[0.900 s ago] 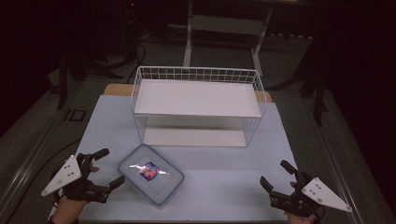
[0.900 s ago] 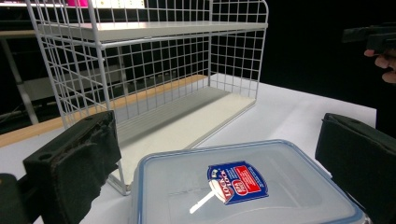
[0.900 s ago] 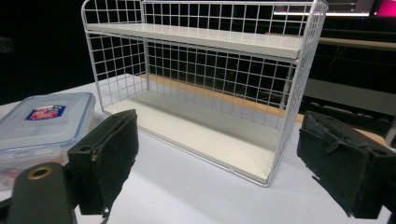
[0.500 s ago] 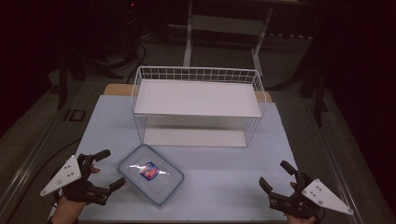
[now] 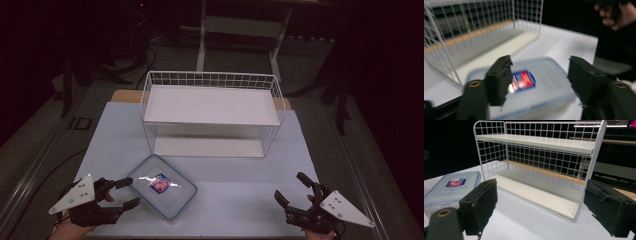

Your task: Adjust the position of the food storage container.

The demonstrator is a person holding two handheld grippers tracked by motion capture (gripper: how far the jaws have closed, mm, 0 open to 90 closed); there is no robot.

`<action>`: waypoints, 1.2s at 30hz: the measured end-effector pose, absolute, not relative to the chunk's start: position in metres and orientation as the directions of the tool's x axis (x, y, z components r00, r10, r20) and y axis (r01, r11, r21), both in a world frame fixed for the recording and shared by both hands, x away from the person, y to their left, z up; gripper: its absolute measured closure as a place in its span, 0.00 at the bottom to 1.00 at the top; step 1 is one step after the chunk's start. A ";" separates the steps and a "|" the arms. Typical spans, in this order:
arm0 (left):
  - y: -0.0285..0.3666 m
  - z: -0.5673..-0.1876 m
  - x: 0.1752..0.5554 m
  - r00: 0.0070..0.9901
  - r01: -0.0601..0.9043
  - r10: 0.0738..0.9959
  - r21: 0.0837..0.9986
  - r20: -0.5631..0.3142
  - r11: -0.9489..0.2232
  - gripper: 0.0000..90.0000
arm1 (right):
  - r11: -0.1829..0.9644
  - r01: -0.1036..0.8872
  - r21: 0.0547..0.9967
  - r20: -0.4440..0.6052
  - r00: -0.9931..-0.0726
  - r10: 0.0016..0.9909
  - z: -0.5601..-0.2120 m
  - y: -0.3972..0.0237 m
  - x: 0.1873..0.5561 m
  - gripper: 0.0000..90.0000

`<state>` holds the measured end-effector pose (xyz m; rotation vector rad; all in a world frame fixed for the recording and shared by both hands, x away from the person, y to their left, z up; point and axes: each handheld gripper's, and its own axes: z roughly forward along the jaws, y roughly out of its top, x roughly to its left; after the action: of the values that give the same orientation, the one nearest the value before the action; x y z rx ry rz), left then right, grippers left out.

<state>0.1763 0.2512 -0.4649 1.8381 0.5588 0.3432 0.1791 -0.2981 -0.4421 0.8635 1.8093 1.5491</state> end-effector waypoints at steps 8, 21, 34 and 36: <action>0.238 -0.485 0.178 0.909 0.232 0.416 0.880 -0.043 -0.415 0.73 | 0.096 0.107 0.990 -0.009 -0.619 0.786 -0.444 -0.299 0.181 0.13; 0.210 -0.512 0.180 0.946 0.244 0.322 0.726 -0.033 -0.643 0.99 | 0.082 0.107 0.991 0.001 -0.615 0.788 -0.444 -0.301 0.181 0.13; 0.192 -0.518 0.189 0.954 0.213 0.299 0.716 -0.007 -0.665 1.00 | 0.073 0.110 0.991 0.010 -0.613 0.790 -0.444 -0.304 0.182 0.13; 0.189 -0.518 0.190 0.955 0.212 0.296 0.718 -0.008 -0.663 1.00 | 0.070 0.112 0.991 0.014 -0.616 0.788 -0.445 -0.305 0.183 0.13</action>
<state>0.1901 0.1893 -0.5183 2.3183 0.3554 0.1391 0.1825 -0.3047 -0.4446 0.8934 1.8030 1.5914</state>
